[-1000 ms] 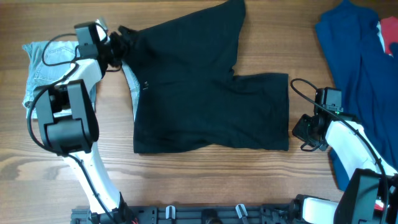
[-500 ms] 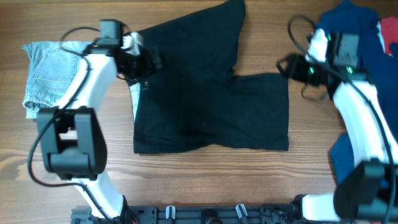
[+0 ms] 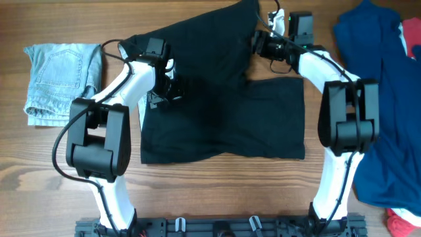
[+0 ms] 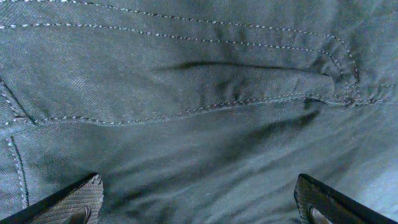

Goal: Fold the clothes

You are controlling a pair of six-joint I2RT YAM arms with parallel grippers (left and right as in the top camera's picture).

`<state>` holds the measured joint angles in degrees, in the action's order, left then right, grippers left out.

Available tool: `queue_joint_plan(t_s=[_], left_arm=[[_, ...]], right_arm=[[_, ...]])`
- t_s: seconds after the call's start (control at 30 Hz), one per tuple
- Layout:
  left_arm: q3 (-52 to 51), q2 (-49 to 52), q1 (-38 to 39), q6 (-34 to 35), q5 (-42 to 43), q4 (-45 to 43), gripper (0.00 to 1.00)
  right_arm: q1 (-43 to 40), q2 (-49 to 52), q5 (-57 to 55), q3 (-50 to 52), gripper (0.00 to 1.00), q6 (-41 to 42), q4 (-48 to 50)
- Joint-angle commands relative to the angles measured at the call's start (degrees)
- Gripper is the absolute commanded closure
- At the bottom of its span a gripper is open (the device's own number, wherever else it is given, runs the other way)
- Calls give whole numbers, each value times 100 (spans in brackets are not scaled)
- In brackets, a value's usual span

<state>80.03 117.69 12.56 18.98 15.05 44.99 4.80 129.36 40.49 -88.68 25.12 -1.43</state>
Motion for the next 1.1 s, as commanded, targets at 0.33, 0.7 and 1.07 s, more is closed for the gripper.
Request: queue_joint_plan(t_s=[0.33,0.7,1.07], left_arm=[[-643,511,-39,251,-533,260,0],[-664,511,-39,249,-535,175,0],[-664,511,-39,249,-535,149,0]], right_arm=[[166,723,-302,-149,45,946,935],[-50,-1099,695,-177,96,555,422],[232,-1843,-2634,-168,48,-1088,-2118]])
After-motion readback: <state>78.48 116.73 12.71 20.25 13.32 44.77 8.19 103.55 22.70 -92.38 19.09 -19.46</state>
